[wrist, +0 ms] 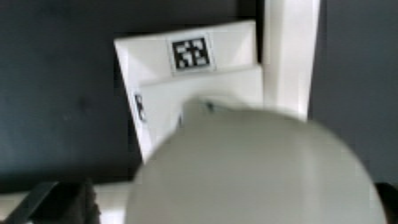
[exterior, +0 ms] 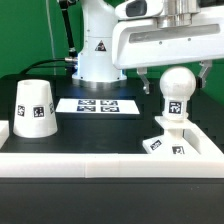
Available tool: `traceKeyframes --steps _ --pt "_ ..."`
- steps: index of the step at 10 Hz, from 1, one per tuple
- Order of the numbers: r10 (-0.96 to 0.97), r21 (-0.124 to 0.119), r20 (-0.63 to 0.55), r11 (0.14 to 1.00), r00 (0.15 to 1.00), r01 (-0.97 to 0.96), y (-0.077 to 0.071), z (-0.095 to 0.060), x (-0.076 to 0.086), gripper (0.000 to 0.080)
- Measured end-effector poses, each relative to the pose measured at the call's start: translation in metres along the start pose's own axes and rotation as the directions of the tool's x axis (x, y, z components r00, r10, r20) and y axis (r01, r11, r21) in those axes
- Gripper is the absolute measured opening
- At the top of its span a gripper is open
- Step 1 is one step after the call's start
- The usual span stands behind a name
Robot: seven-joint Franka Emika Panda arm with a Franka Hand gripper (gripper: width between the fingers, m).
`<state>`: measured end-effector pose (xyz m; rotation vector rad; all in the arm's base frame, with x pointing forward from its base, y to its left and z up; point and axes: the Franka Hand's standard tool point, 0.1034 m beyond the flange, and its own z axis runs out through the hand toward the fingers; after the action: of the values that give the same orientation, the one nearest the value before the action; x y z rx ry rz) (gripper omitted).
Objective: Assemble lamp
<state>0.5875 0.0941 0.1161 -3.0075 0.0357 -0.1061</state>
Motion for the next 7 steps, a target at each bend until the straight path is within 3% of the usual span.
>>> traceKeyframes --steps 3,4,7 --pt "-0.001 0.0 0.004 1.0 1.0 0.001 -0.001 0.0029 -0.0011 0.0699" --pt "-0.002 0.0 0.005 1.0 1.0 0.002 -0.0015 0.0036 -0.0014 0.0575" --pt "0.015 0.0 0.005 1.0 1.0 -0.015 -0.0012 0.0036 -0.0014 0.0576"
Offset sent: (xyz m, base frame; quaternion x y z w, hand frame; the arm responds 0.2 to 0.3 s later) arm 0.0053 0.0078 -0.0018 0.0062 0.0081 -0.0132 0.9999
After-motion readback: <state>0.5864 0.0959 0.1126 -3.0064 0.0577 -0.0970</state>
